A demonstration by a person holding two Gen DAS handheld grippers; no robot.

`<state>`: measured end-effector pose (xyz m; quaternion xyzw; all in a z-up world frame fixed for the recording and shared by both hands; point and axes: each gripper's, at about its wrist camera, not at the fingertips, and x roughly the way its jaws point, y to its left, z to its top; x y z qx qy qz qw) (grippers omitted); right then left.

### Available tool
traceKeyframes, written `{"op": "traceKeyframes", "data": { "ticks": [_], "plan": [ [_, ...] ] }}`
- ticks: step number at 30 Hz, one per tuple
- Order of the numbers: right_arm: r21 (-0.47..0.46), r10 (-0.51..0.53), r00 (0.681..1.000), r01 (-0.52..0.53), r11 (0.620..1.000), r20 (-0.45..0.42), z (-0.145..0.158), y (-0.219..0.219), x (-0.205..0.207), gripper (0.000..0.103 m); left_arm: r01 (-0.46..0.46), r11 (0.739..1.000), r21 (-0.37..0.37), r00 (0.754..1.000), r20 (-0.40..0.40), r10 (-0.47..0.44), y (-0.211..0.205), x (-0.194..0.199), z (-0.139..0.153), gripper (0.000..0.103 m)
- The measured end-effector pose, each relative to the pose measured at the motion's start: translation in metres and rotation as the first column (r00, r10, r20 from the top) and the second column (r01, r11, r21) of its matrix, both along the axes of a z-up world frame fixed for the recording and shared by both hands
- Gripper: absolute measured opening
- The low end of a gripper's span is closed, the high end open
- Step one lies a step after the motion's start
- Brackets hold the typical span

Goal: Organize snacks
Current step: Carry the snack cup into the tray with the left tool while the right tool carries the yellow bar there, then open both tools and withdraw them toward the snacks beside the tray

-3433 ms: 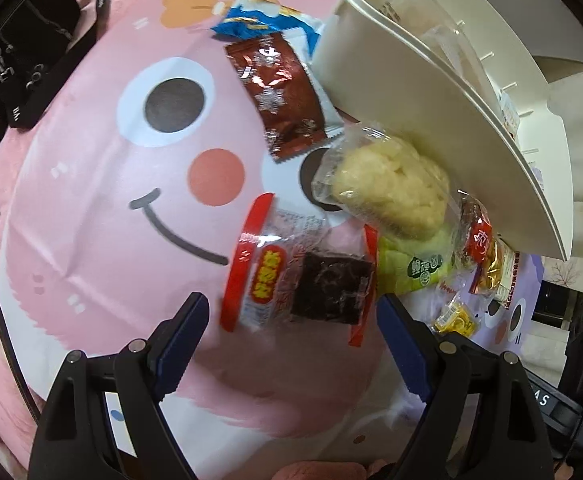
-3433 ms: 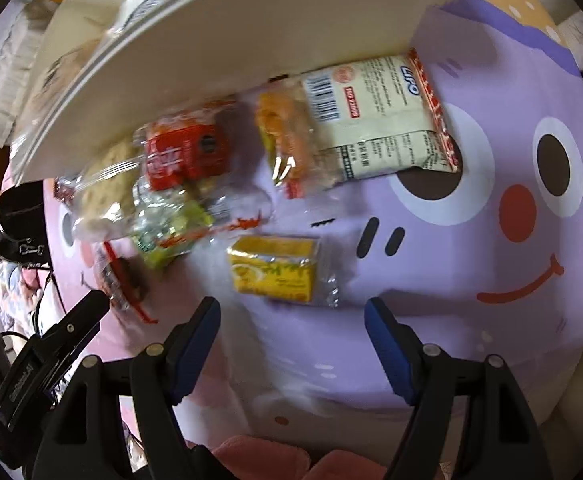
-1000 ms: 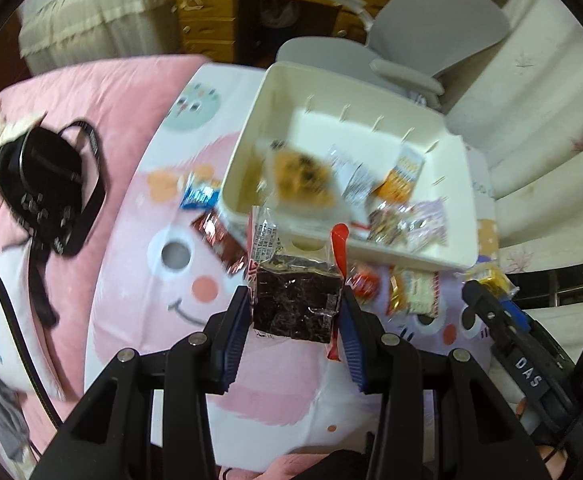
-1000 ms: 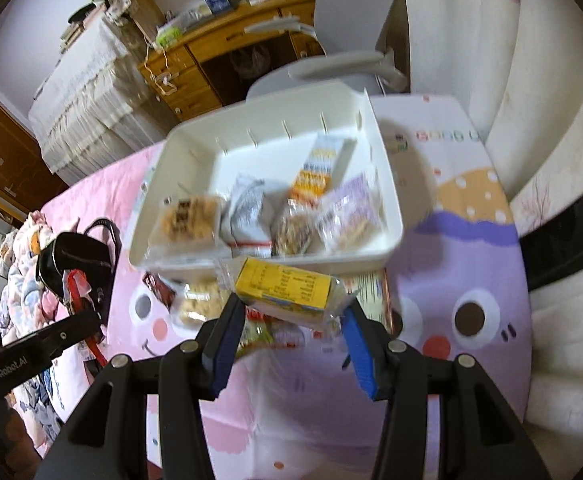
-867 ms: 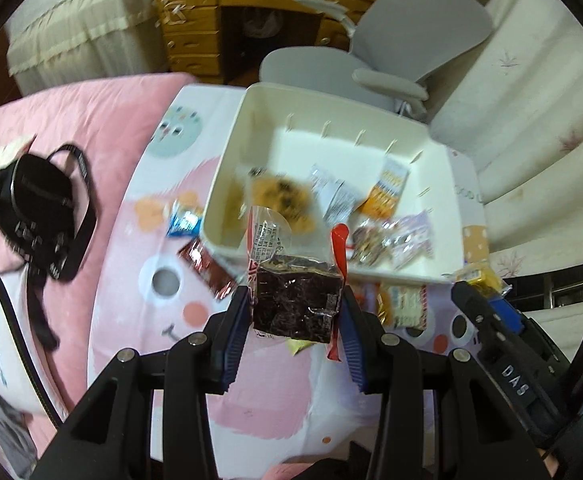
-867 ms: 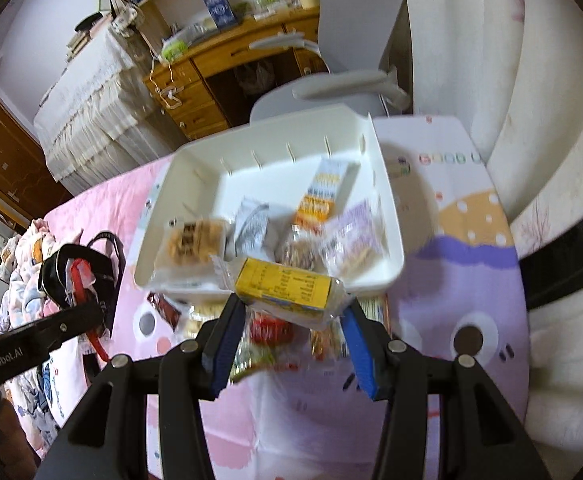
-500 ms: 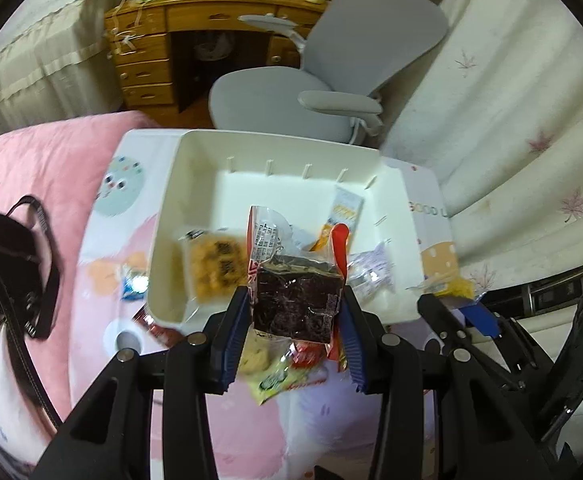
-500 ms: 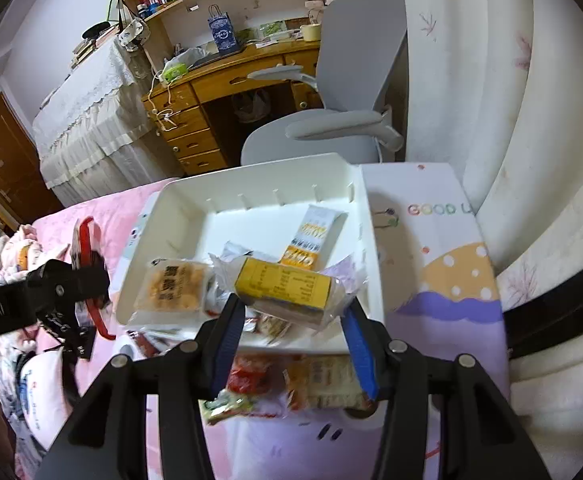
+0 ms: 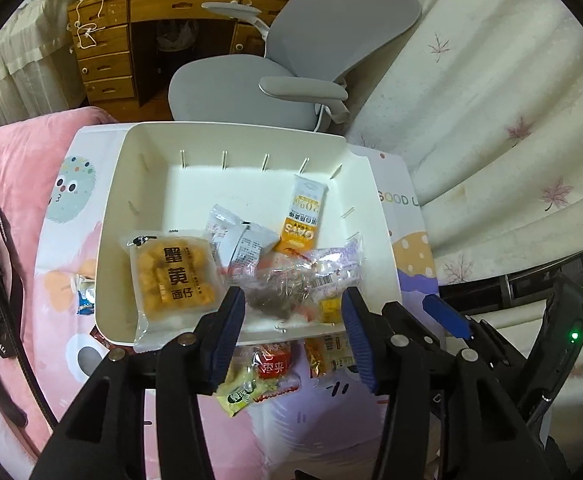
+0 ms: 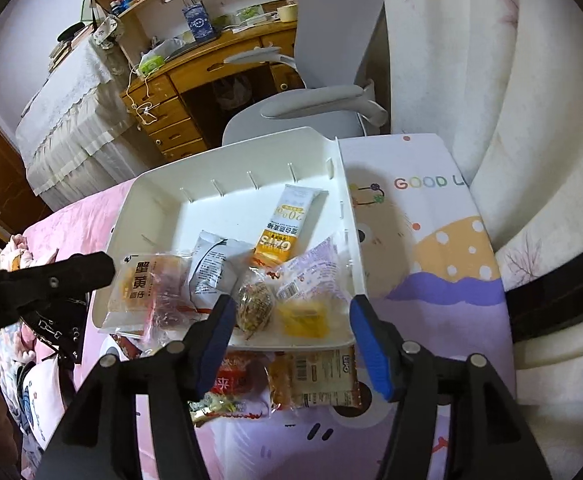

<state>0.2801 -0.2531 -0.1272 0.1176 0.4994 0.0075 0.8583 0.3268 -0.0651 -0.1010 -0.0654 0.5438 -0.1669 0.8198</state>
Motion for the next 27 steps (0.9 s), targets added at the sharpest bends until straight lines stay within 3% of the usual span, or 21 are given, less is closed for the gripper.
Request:
{"op": "traceKeyframes", "data": {
  "ticks": [16,26,27],
  "plan": [
    [0.008,-0.008,1.000,0.008,1.000,0.004,0.004,-0.010,-0.056,0.070,-0.016,0.999,0.034,0.999,-0.031,0.017,0.012,-0.070,-0.002,0.055],
    [0.019,0.037,0.999,-0.037,0.999,0.028,-0.006,-0.013,-0.089,0.075,-0.030,0.998,0.046,0.998,-0.048,0.032,0.007,-0.098,-0.019,0.067],
    [0.020,0.043,0.999,-0.044,0.999,0.030,-0.008,-0.013,-0.092,0.079,-0.033,0.998,0.049,0.998,-0.053,0.036,0.006,-0.098,-0.021,0.067]
  ]
}}
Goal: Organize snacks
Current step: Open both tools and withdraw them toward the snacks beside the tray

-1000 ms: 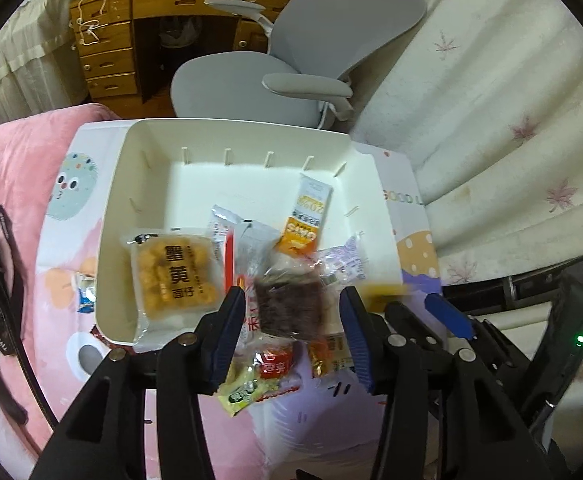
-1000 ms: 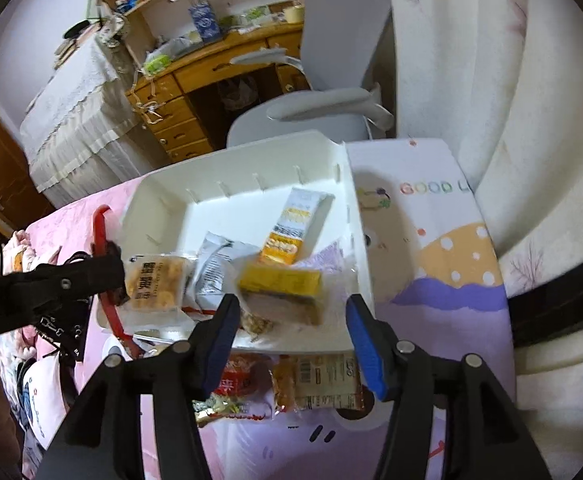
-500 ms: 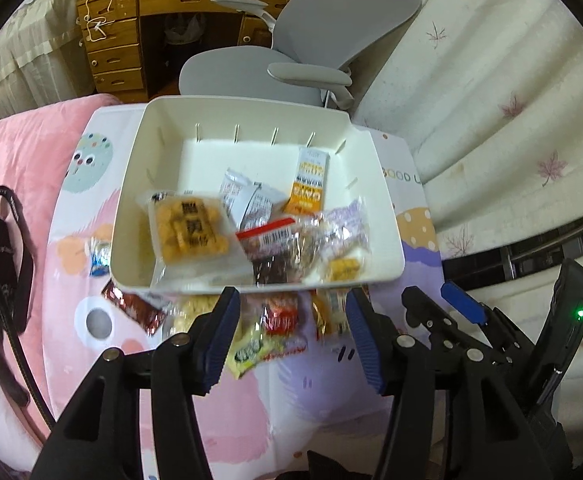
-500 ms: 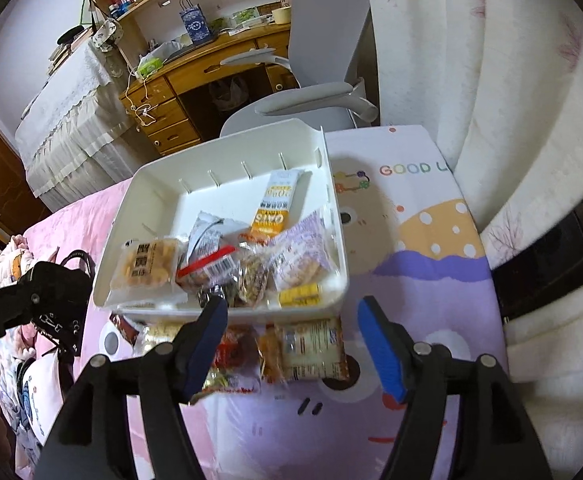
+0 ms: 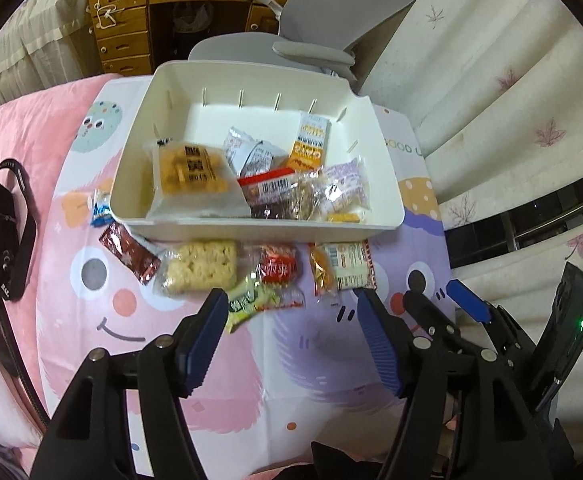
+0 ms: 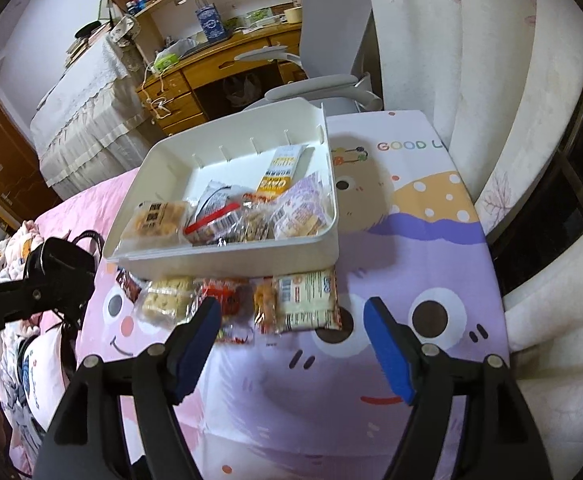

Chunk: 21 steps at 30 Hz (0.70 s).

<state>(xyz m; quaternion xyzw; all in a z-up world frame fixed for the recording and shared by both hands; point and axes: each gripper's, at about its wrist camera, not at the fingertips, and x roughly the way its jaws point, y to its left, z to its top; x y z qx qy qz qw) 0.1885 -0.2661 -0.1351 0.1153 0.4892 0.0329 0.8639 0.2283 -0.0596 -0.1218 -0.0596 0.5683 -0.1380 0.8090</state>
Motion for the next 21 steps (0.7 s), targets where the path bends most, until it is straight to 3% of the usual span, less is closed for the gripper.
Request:
{"op": "traceKeyframes", "data": {
  "ticks": [5,13,21],
  "plan": [
    [-0.031,0.049,0.998,-0.048,0.998,0.035,-0.011,0.004,-0.009,0.086,-0.021,1.000,-0.002,0.999,-0.032,0.021,-0.003,0.001,-0.017,0.077],
    [-0.075,0.047,0.998,-0.044,0.996,0.038,-0.037,0.002,-0.007,0.091,-0.056,0.998,0.014,0.994,-0.090,0.057,-0.012,0.013,-0.056,0.077],
    [-0.190,0.066,0.996,-0.054,0.980,0.057,-0.075,0.001,0.006,0.091,-0.086,0.995,0.050,0.991,-0.098,0.091,-0.024,0.030,-0.097,0.077]
  ]
}}
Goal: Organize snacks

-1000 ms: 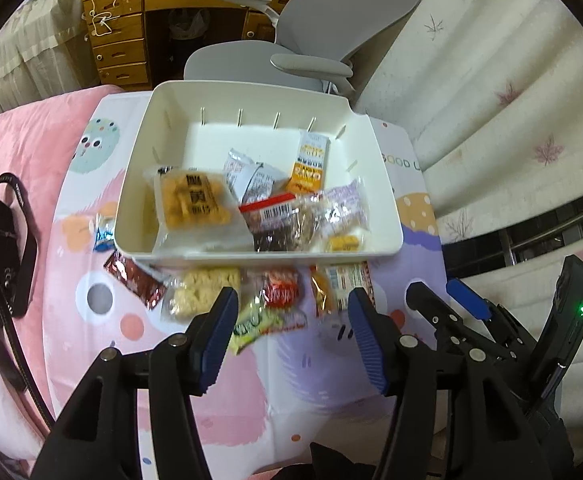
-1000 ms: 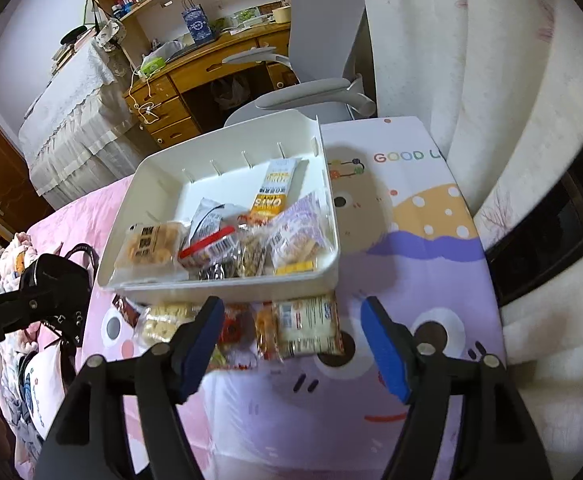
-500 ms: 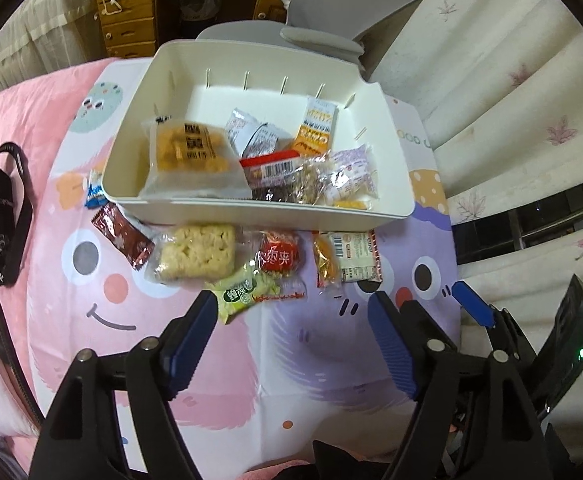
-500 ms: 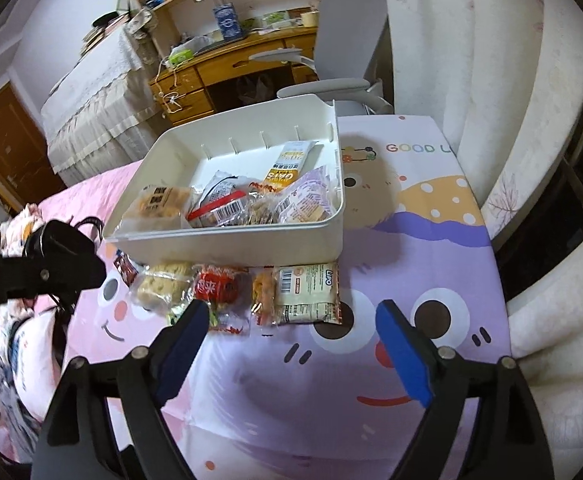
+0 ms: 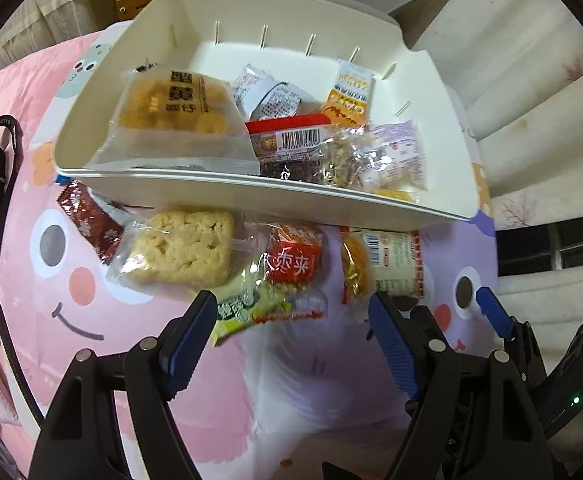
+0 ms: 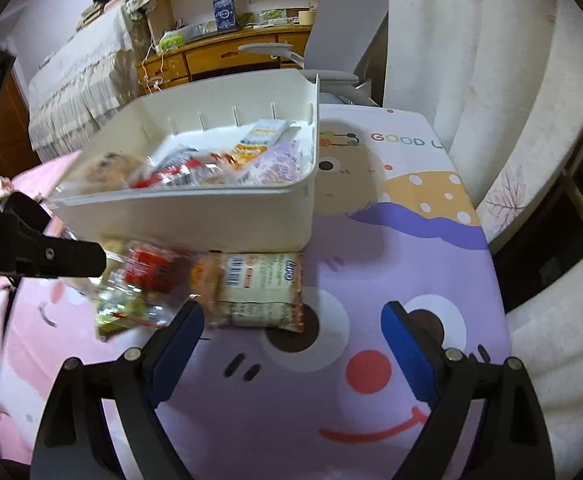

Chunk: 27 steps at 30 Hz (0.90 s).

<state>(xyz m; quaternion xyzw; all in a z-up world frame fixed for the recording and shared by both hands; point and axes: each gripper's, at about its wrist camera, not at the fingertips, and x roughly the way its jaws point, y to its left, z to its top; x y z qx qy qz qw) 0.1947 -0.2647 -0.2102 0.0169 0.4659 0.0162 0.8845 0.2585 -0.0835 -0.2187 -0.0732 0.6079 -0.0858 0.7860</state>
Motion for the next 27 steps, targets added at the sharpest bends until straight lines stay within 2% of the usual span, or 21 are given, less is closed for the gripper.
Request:
{"op": "traceKeyframes", "data": {
  "ticks": [7,11,19,23,27],
  "plan": [
    [-0.056,0.062,0.998,-0.061,0.997,0.012,-0.023,0.006,0.013,0.091,-0.009,0.998,0.069,1.000,0.015,0.009,-0.013,0.010,-0.026,0.075],
    [-0.050,0.088,0.996,-0.088,0.995,-0.003,-0.035,0.009,0.019,0.091,-0.010,0.995,0.103,1.000,0.029,0.007,-0.020,0.016,-0.035,0.069],
    [-0.045,0.135,0.991,-0.135,0.990,-0.009,-0.049,0.022,0.030,0.091,0.010,0.987,0.159,0.998,0.065,-0.021,-0.038,0.026,-0.043,0.068],
    [-0.056,0.159,0.987,-0.159,0.986,-0.005,-0.051,0.030,0.034,0.090,0.015,0.978,0.210,0.997,0.064,-0.030,-0.042,0.030,-0.048,0.059],
    [-0.045,0.183,0.983,-0.183,0.982,-0.011,-0.054,0.034,0.036,0.082,0.030,0.972,0.232,0.996,0.072,-0.048,-0.043,0.033,-0.051,0.057]
  ]
}}
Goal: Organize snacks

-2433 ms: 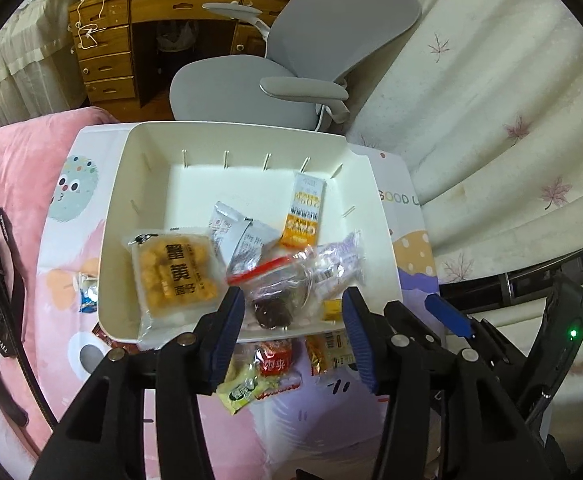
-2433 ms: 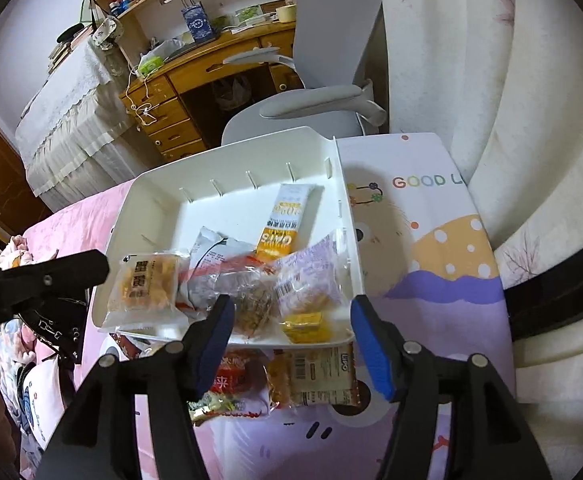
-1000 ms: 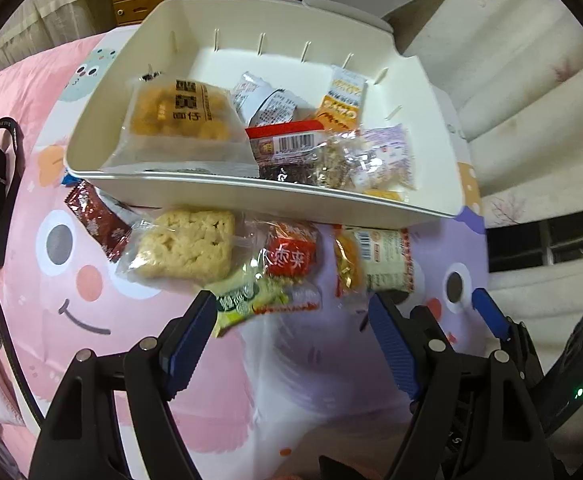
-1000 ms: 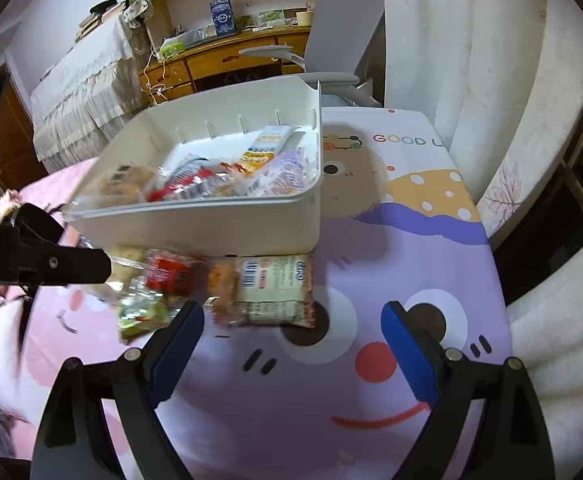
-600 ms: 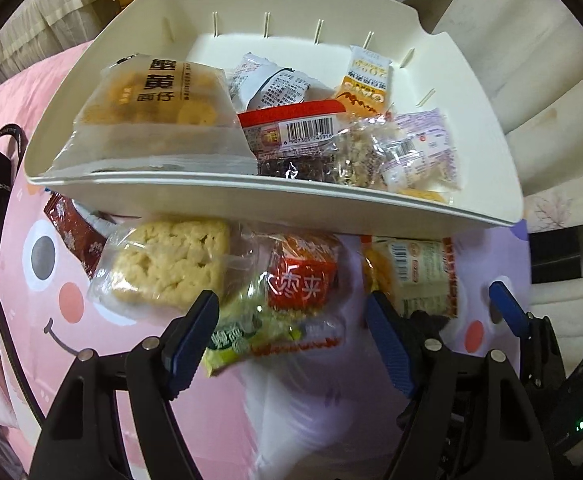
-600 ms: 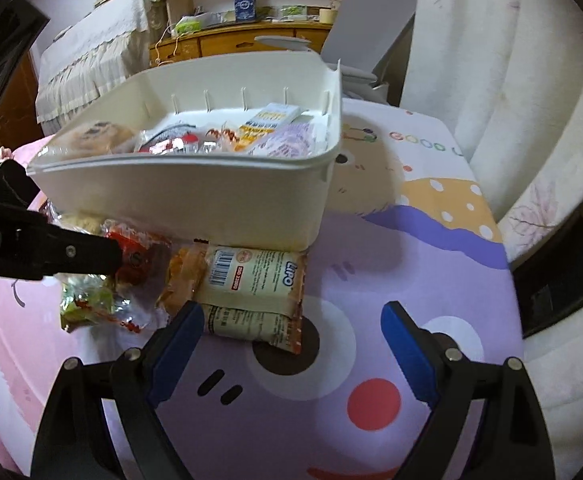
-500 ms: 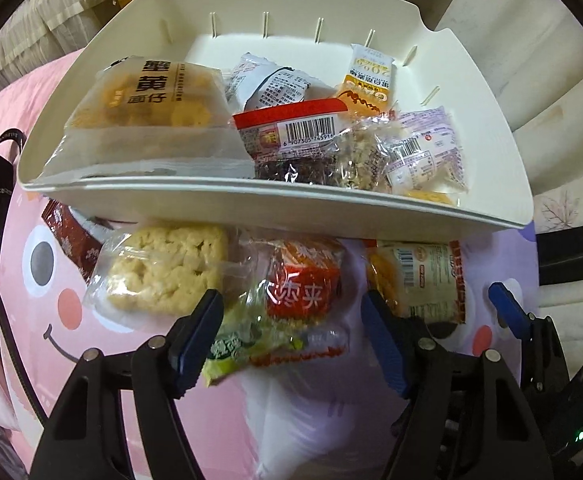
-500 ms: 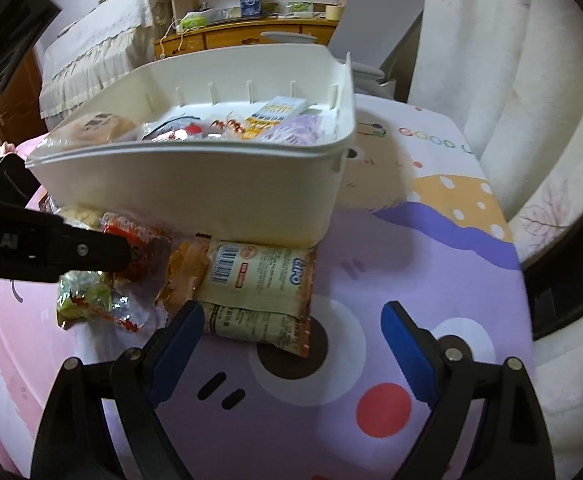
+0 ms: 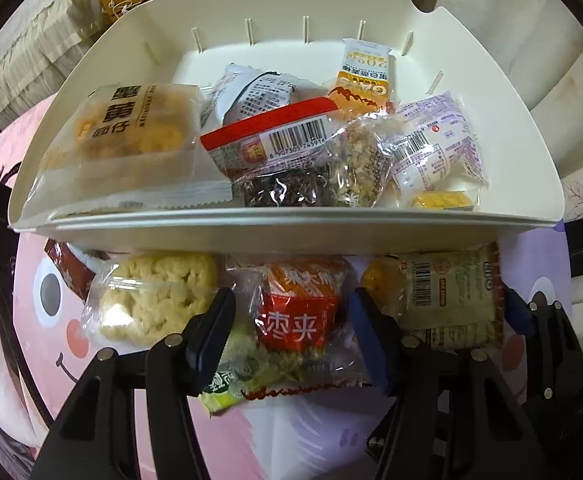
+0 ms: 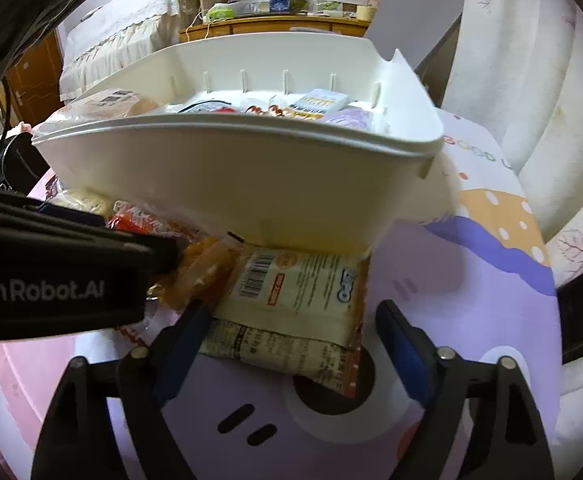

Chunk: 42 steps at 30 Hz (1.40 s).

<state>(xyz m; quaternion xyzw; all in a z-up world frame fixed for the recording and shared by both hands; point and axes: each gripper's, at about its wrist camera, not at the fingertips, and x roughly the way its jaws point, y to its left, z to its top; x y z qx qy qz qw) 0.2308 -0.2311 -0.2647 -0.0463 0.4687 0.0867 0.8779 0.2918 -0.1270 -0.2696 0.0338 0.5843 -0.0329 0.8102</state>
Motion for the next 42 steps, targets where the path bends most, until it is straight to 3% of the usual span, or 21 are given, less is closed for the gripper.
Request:
{"op": "traceKeyframes", "data": {
  "ticks": [8,13,15,24,42],
  "plan": [
    [-0.001,0.045,0.999,-0.045,0.999,0.003,0.004,0.006,-0.003,0.059,0.017,1.000,0.008,1.000,-0.013,-0.016,-0.002,0.004,-0.004,0.050],
    [0.015,0.074,0.997,-0.074,0.997,-0.011,0.008,0.008,-0.006,0.033,0.029,1.000,-0.003,0.999,-0.017,-0.029,-0.001,0.001,-0.003,0.046],
    [0.015,0.082,0.996,-0.082,0.997,-0.020,0.009,0.009,-0.007,0.027,0.033,0.999,0.000,0.999,-0.019,-0.033,-0.001,0.001,-0.002,0.045],
    [0.001,0.086,0.996,-0.086,0.996,-0.004,0.026,0.002,-0.019,0.013,0.025,0.999,-0.022,1.000,-0.004,-0.025,0.000,-0.022,0.012,0.044],
    [0.061,0.099,0.994,-0.102,0.993,0.043,0.088,-0.004,-0.055,0.013,0.042,0.997,-0.068,0.995,0.094,-0.036,0.017,-0.078,0.099,0.044]
  ]
}}
